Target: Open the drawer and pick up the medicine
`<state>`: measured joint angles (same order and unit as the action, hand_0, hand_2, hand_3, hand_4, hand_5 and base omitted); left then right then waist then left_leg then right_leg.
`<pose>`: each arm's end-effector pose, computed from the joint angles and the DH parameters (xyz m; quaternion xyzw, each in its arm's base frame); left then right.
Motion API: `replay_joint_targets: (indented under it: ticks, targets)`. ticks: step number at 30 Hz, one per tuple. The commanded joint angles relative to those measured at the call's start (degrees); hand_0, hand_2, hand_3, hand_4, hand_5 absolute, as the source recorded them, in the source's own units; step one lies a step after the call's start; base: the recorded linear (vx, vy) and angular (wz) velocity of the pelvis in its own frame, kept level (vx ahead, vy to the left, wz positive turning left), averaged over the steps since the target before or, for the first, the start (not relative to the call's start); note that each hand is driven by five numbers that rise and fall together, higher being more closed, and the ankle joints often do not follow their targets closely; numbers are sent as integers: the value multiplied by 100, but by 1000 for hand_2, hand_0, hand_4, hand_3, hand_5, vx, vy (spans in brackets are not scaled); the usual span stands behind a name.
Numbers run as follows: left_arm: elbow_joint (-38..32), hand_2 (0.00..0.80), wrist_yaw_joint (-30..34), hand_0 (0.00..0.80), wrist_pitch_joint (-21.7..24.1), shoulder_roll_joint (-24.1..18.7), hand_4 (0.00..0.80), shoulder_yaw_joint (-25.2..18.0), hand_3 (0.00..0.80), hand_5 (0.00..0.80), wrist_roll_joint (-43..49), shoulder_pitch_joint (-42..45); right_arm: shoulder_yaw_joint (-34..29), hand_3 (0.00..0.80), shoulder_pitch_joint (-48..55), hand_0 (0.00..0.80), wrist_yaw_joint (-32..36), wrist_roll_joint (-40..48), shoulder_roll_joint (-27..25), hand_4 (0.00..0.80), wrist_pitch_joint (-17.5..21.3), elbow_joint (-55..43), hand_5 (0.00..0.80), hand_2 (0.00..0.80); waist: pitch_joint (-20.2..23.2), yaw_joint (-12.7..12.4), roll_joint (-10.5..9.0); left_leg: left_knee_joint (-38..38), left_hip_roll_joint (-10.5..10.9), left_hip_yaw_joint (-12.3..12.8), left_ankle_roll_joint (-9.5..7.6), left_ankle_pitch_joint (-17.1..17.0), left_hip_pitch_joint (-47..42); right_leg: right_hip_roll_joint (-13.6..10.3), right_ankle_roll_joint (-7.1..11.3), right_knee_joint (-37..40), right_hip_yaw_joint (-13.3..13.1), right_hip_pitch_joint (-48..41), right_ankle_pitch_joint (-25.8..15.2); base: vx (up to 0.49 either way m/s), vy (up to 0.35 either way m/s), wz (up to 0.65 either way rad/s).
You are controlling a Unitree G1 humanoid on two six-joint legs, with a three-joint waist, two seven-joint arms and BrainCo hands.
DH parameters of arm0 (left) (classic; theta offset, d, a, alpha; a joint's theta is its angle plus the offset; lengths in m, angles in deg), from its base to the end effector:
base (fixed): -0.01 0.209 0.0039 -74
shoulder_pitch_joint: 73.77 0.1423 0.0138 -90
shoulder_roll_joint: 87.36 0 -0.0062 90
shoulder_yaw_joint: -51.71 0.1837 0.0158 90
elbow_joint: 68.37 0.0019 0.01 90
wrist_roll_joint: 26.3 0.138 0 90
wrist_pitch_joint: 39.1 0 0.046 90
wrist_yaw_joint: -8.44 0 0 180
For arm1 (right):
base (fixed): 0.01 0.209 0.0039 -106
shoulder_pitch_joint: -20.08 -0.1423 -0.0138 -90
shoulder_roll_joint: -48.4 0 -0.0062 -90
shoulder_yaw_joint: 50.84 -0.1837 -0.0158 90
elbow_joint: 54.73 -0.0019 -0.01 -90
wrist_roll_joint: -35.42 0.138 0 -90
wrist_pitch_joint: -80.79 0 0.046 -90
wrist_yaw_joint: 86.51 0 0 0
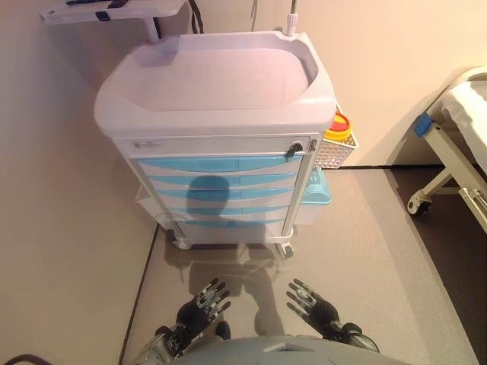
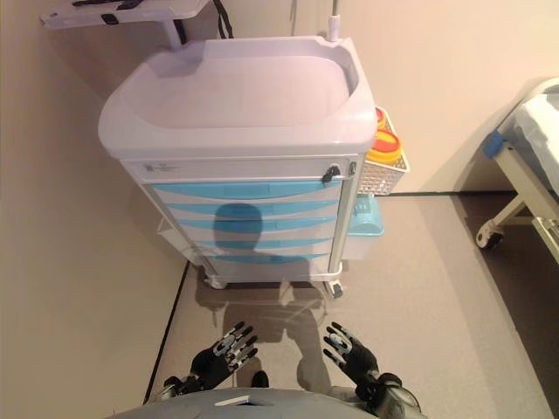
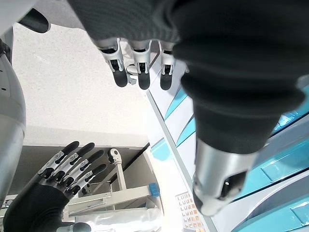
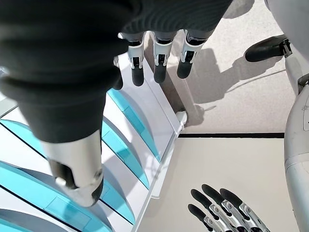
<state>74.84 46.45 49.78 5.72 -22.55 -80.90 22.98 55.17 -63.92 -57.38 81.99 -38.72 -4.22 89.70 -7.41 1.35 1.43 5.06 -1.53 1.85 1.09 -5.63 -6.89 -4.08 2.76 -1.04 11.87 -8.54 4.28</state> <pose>0.0756 0.1951 -0.1098 -0.4027 0.3774 -0.1048 0.8273 0.0804 -0.1991 -0.1081 0.2955 0.3960 0.0721 0.8664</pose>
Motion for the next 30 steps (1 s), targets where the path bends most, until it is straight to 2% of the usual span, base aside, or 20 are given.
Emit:
replay_joint_targets:
  ticks: [1, 9, 19, 30]
  targets:
    - [176, 0, 151, 0, 42, 211, 0, -52, 0, 0, -176, -410, 104, 0, -243, 0, 160, -1, 112, 0, 108, -56, 0, 0, -122, -61, -32, -6, 196, -144, 27, 542, 59, 59, 55, -395, 151, 105, 244, 0, 0, 0]
    - [129, 0, 254, 0, -78, 202, 0, -141, 0, 0, -339, -381, 78, 0, -235, 0, 183, -10, 104, 0, 97, -78, 0, 0, -137, -69, -35, -6, 188, -145, 29, 538, 72, 63, 58, -404, 138, 121, 244, 0, 0, 0]
    - [213, 0, 364, 0, 70, 263, 0, -126, 0, 0, -416, -340, 64, 0, -227, 0, 227, 10, 116, 0, 168, 29, 0, 0, -181, -72, -25, -6, 187, -161, 24, 538, 71, 53, 43, -411, 147, 129, 244, 0, 0, 0]
    - [182, 0, 461, 0, -12, 317, 0, -185, 0, 0, -582, -297, 39, 0, -176, 0, 186, 5, 104, 0, 131, -57, 0, 0, -270, -68, -22, -6, 192, -183, 14, 547, 68, 32, 32, -466, 139, 176, 262, 20, 6, 0]
